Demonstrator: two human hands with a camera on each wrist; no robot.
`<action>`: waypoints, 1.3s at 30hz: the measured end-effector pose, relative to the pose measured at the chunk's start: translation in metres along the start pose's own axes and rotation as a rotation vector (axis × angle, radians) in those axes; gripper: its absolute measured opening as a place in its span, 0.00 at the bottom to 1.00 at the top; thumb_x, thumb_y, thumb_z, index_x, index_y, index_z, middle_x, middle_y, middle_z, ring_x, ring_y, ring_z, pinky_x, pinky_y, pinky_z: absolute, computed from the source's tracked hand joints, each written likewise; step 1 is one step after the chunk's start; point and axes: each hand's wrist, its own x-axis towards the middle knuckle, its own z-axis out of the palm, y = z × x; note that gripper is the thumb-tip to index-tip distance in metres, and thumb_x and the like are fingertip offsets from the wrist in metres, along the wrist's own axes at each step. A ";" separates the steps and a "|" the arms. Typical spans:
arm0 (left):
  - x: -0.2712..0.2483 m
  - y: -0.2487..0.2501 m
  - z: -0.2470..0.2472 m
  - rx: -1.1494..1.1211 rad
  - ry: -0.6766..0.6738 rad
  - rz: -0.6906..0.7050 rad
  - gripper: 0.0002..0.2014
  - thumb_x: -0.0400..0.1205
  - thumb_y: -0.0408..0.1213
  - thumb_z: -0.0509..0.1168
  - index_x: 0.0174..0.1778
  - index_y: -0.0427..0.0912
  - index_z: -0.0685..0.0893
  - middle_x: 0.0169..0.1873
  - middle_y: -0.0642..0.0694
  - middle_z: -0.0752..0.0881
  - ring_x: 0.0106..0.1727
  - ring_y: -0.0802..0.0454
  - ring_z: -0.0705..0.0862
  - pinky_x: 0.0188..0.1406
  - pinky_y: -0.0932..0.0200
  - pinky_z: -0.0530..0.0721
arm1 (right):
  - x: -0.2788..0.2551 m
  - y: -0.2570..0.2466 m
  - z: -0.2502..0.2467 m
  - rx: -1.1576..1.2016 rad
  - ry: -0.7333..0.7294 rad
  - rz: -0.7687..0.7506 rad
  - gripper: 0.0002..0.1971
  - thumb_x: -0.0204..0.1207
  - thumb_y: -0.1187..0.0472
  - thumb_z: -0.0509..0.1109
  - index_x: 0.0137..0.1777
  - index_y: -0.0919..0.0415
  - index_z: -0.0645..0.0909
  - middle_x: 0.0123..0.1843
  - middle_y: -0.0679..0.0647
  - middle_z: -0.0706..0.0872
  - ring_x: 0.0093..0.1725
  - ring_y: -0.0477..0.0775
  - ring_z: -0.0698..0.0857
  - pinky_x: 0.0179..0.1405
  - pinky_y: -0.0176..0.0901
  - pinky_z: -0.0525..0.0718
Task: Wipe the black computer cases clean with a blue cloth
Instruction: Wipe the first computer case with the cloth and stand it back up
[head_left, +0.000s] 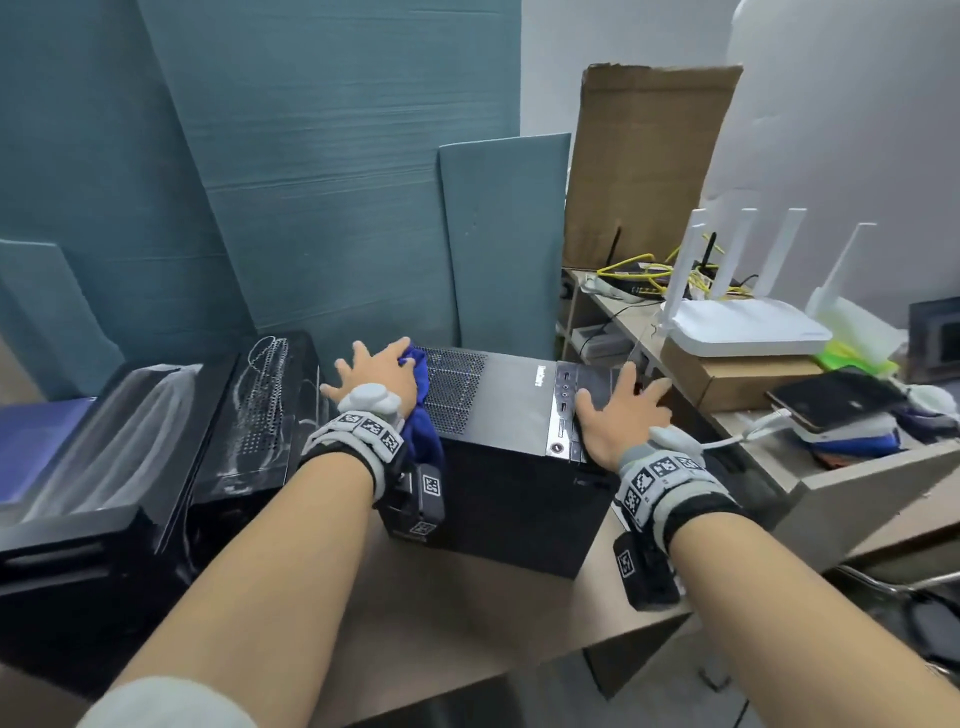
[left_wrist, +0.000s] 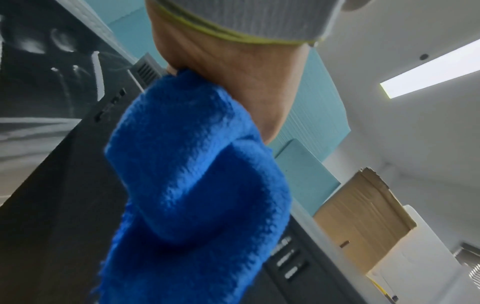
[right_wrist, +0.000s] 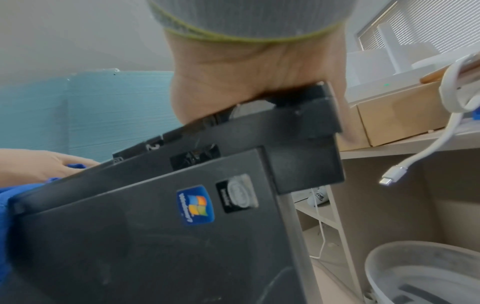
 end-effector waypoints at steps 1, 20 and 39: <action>0.002 -0.006 0.000 -0.051 -0.002 0.008 0.19 0.87 0.58 0.52 0.74 0.78 0.70 0.81 0.43 0.68 0.77 0.32 0.72 0.75 0.32 0.71 | 0.000 0.000 -0.001 0.015 -0.015 0.018 0.46 0.78 0.25 0.48 0.90 0.49 0.43 0.84 0.72 0.57 0.69 0.79 0.76 0.61 0.68 0.76; -0.022 -0.014 -0.027 -0.178 -0.086 0.426 0.35 0.72 0.62 0.77 0.75 0.58 0.78 0.66 0.50 0.79 0.67 0.44 0.81 0.65 0.53 0.78 | 0.029 0.012 -0.029 0.433 -0.194 0.094 0.51 0.52 0.21 0.80 0.54 0.71 0.82 0.46 0.60 0.88 0.42 0.59 0.84 0.48 0.48 0.82; -0.034 -0.001 -0.080 -0.187 -0.166 0.466 0.39 0.65 0.65 0.80 0.74 0.64 0.78 0.66 0.57 0.84 0.67 0.51 0.83 0.67 0.54 0.80 | 0.020 -0.059 -0.101 0.386 -0.154 -0.425 0.52 0.37 0.20 0.83 0.61 0.46 0.76 0.53 0.42 0.88 0.52 0.47 0.88 0.60 0.55 0.86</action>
